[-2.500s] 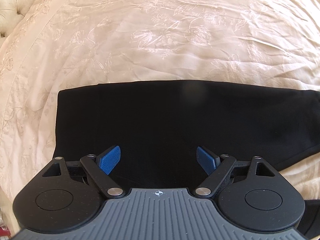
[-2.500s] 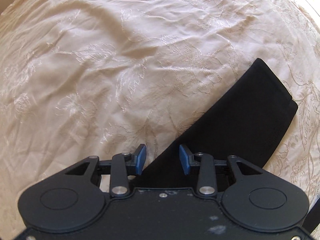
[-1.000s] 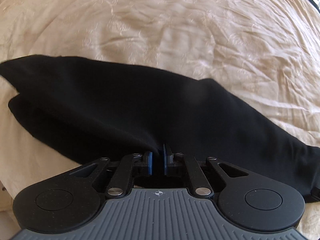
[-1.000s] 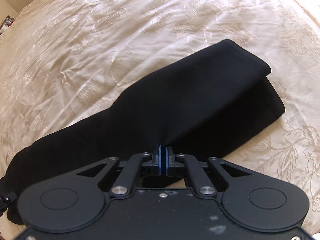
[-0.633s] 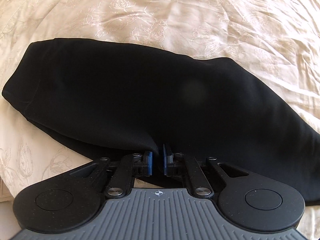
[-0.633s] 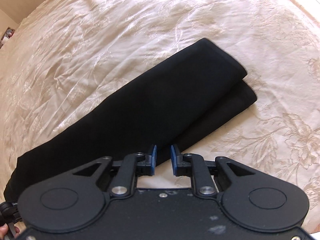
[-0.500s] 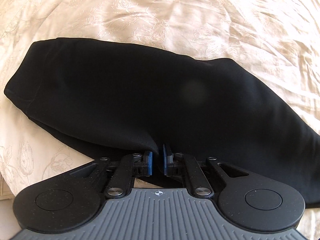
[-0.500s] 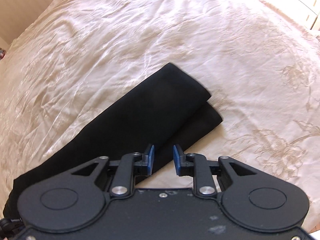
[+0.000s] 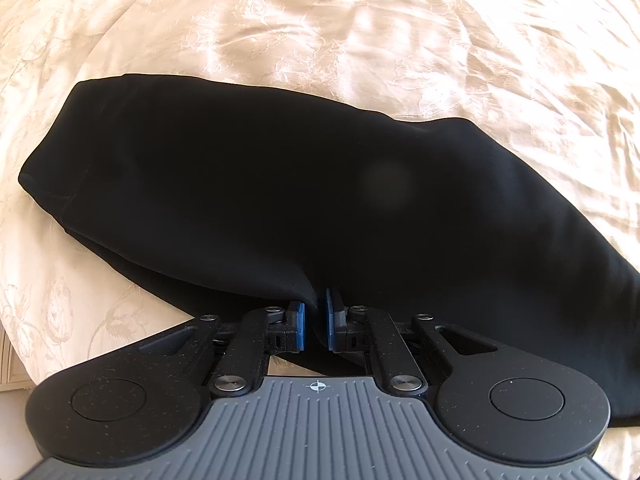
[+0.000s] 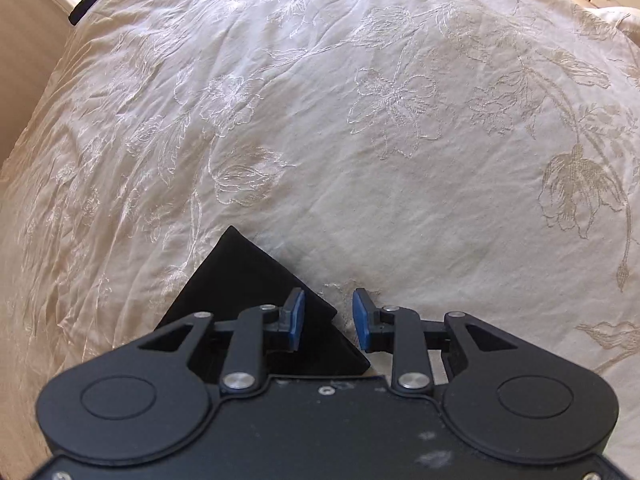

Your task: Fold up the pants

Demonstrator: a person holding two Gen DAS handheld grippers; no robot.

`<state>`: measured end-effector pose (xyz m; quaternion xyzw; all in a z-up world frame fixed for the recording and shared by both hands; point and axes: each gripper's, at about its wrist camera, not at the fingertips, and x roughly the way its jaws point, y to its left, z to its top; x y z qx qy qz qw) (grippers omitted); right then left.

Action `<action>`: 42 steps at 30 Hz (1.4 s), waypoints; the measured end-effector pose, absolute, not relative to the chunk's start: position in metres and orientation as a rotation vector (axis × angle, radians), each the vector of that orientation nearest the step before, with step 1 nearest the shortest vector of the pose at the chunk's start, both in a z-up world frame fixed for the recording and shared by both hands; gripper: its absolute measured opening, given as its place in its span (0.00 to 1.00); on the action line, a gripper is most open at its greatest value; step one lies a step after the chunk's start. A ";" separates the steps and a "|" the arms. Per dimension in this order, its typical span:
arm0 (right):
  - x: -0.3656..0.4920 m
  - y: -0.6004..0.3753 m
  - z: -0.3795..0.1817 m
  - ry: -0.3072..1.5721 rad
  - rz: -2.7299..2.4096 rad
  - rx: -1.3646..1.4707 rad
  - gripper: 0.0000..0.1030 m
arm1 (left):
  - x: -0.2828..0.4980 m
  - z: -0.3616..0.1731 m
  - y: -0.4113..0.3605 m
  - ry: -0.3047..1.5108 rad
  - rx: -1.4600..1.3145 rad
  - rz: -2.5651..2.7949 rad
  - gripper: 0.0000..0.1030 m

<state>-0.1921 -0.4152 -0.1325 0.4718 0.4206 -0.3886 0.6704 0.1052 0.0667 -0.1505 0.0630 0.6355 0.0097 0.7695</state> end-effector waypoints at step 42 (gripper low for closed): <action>-0.120 -0.237 -0.043 0.950 -0.564 0.574 0.25 | 0.083 -0.084 0.151 1.247 0.237 -0.020 0.31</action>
